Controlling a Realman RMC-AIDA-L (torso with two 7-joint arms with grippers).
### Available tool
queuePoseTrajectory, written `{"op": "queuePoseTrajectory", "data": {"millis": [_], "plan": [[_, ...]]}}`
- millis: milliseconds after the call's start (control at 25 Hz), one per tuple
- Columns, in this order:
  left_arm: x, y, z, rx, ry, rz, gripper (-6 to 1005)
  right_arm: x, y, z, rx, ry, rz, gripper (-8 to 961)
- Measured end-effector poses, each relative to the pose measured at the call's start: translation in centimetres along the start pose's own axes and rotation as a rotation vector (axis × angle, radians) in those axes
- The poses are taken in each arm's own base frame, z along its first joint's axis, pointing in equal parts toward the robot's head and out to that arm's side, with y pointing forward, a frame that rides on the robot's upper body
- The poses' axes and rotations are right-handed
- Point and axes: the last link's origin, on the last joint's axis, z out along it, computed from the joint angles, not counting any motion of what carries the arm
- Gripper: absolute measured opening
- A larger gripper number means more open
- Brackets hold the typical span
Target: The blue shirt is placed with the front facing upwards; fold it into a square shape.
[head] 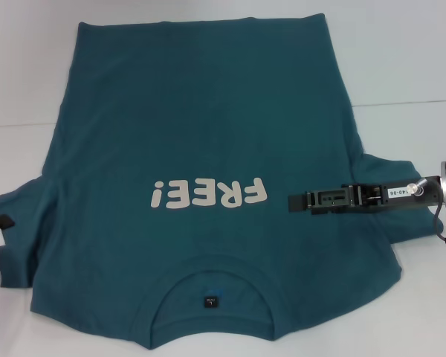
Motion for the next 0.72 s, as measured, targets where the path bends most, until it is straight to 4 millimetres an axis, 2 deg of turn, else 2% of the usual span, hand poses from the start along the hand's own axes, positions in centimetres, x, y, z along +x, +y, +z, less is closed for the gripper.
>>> {"op": "queuePoseTrajectory", "data": {"millis": [720], "plan": [[-0.2, 1.8, 1.8, -0.023, -0.063, 0.044, 932, 0.1, -0.2, -0.3, 0.002, -0.015, 0.013, 914]]}}
